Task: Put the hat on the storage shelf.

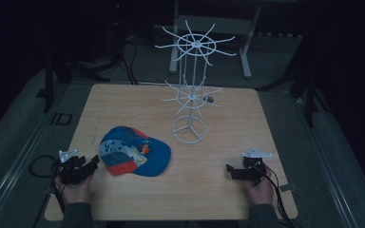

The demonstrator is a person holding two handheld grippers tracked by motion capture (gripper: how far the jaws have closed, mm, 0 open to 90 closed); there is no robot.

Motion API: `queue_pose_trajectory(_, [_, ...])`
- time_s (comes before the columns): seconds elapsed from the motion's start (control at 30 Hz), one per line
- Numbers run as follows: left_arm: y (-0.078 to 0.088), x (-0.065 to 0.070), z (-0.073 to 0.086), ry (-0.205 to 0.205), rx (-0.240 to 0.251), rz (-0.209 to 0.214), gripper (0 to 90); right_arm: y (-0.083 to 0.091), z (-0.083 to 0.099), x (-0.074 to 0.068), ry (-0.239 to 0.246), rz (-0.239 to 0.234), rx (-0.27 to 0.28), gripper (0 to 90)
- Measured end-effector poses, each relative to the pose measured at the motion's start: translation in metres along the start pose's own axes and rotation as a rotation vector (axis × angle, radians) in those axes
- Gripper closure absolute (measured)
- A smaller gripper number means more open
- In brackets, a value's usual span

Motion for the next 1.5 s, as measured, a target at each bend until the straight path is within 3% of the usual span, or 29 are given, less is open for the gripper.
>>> queue_pose_trajectory(0.23, [0.011,0.013,-0.01,-0.047,0.017,0.023,45.2,0.0,0.0,0.0,-0.004,0.004,0.0,12.7])
queue_pose_trajectory(0.73, [0.035,0.062,-0.041,-0.165,0.057,0.143,46.0,0.0,0.0,0.0,-0.015,0.013,0.0,12.7])
queue_pose_trajectory(1.17, [0.024,0.124,-0.045,-0.279,0.004,0.232,45.7,0.0,0.0,0.0,-0.021,0.017,0.0,12.7])
queue_pose_trajectory(1.5, [0.001,0.149,-0.03,-0.273,-0.055,0.204,44.9,0.0,0.0,-0.001,-0.021,0.018,0.0,12.8])
Point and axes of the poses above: each handheld gripper's, and its own axes: y roughly backward along the jaws, z roughly out of its underside, x roughly to its right, the point moved 9 cm from there along -y, roughly forward along the jaws, and after that the axes turned 3 degrees about -x, right-handed, at the moved point
